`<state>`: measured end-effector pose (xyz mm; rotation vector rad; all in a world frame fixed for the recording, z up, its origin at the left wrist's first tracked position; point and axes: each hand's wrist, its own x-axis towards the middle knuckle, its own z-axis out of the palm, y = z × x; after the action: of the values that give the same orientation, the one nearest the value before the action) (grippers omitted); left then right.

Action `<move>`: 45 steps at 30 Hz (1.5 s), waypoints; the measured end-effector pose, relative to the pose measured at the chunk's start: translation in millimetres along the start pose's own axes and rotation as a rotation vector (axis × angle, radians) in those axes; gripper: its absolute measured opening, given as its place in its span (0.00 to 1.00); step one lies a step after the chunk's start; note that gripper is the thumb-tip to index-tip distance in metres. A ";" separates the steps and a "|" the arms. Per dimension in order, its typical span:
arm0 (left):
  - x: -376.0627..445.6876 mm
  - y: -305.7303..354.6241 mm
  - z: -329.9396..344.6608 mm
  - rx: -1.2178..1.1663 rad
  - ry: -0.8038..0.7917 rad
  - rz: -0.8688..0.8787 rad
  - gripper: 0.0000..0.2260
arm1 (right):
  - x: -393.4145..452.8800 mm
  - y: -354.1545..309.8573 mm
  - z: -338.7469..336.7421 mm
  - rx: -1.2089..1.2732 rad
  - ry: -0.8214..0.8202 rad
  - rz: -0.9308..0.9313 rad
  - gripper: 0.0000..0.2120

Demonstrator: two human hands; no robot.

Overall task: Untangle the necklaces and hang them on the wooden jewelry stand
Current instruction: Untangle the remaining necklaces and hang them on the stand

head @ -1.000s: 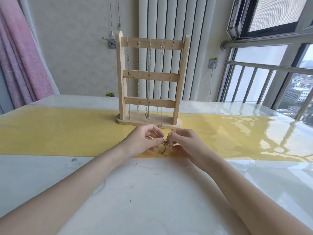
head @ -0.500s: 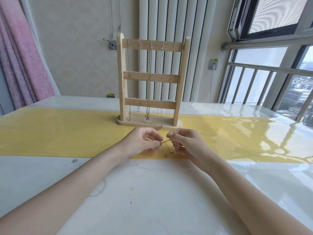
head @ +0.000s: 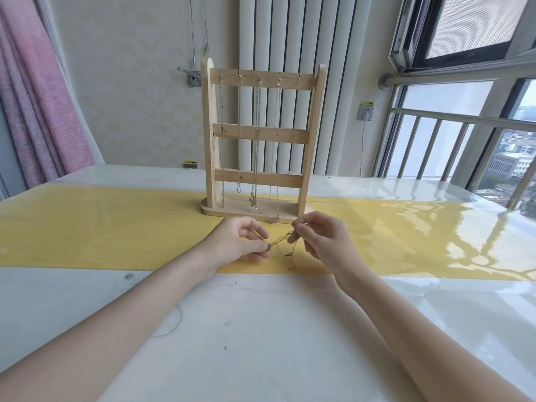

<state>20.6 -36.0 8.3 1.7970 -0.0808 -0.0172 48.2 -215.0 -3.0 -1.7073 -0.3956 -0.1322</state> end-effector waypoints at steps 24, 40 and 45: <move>-1.9 -2.1 17.8 0.190 -0.047 0.151 0.04 | -4.3 -20.1 7.8 0.157 -0.039 -0.119 0.06; -1.5 -3.0 8.8 0.031 -0.046 0.105 0.07 | -0.7 1.0 6.0 -0.424 -0.079 -0.010 0.06; -0.8 -4.1 9.1 0.139 -0.076 0.133 0.08 | -2.8 -4.5 6.5 -0.328 -0.141 -0.036 0.07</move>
<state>19.5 -43.9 2.2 1.9263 -0.2611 0.0155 43.3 -208.6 -0.9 -2.0407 -0.5313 -0.1075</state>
